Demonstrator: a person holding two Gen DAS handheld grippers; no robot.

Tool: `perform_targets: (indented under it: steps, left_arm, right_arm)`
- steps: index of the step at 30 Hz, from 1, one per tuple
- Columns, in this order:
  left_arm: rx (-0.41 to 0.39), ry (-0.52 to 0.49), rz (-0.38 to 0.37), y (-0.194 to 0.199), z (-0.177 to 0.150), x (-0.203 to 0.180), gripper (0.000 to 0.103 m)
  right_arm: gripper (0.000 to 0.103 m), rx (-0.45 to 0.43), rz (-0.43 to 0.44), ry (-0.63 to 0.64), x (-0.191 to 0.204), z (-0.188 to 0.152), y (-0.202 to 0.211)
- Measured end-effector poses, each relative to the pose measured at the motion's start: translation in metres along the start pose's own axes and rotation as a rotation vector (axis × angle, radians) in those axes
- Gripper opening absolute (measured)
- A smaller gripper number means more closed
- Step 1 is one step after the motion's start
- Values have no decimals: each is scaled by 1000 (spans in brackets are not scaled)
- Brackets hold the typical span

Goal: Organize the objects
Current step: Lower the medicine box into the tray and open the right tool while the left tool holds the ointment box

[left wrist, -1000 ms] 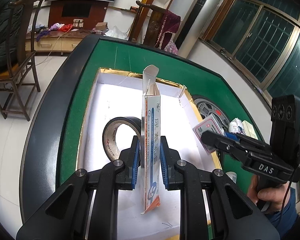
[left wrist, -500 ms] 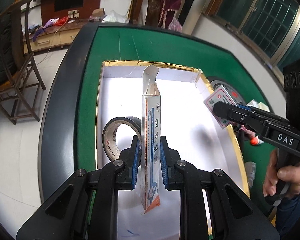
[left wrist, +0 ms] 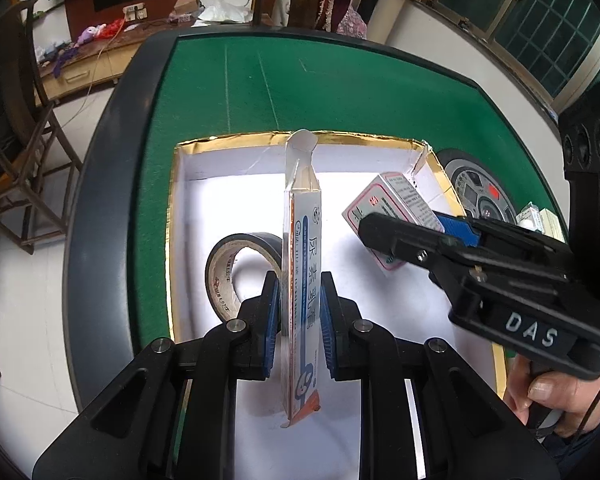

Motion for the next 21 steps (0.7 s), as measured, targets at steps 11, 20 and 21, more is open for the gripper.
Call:
perform_targets:
  steps: [11, 20, 21]
  left_arm:
    - [-2, 58, -2, -9, 9, 10, 19]
    - [7, 96, 1, -20, 7, 16, 21]
    - [10, 96, 4, -22, 6, 17, 21]
  right_arm:
    - [35, 15, -43, -27, -12, 10, -15]
    - [36, -11, -148, 52, -14, 17, -26]
    - [36, -5, -160, 58, -14, 17, -29]
Point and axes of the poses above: each gripper's, at about its wrist camera, not at the fingertips, and y roughly against the way its jaws point, x to its left, z to its top, the point moved 7 cm from there along -y, roughly the way its jaws point, and after that the axes turned 11 degrees about -y, right-handed, at the moved point
